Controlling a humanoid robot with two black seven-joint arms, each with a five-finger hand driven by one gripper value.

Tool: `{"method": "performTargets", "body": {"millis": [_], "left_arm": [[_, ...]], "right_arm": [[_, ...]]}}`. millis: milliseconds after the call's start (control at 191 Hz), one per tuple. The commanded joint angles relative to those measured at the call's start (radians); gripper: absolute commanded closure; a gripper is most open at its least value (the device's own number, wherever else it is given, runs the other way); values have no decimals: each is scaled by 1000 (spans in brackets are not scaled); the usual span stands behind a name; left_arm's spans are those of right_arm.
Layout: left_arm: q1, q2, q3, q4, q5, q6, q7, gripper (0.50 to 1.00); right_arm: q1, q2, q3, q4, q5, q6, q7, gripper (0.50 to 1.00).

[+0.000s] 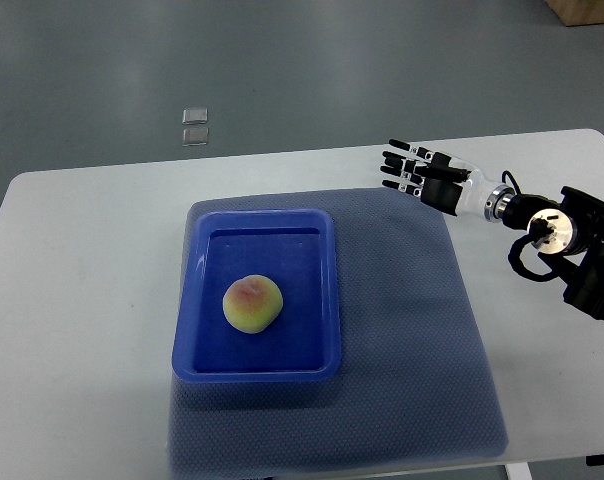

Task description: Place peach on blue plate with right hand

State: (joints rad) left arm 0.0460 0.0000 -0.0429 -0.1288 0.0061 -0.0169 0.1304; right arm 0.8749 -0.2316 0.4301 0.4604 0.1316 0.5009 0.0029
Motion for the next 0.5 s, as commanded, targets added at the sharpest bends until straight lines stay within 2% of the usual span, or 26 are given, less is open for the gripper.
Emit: {"method": "performTargets", "body": {"millis": [0,52,294,493], "left_arm": [[0,0,0,0,0,0,0,500],[0,0,0,0,0,0,0,500],[0,0,0,0,0,0,0,500],[0,0,0,0,0,0,0,500]], "right_arm": [[0,-2,1,0,0,2,2,572],[0,-2,1,0,0,2,2,572],[-4,0,-1,0,-3,93,2,572],[-4,0,1,0,-9,102,2,572]]}}
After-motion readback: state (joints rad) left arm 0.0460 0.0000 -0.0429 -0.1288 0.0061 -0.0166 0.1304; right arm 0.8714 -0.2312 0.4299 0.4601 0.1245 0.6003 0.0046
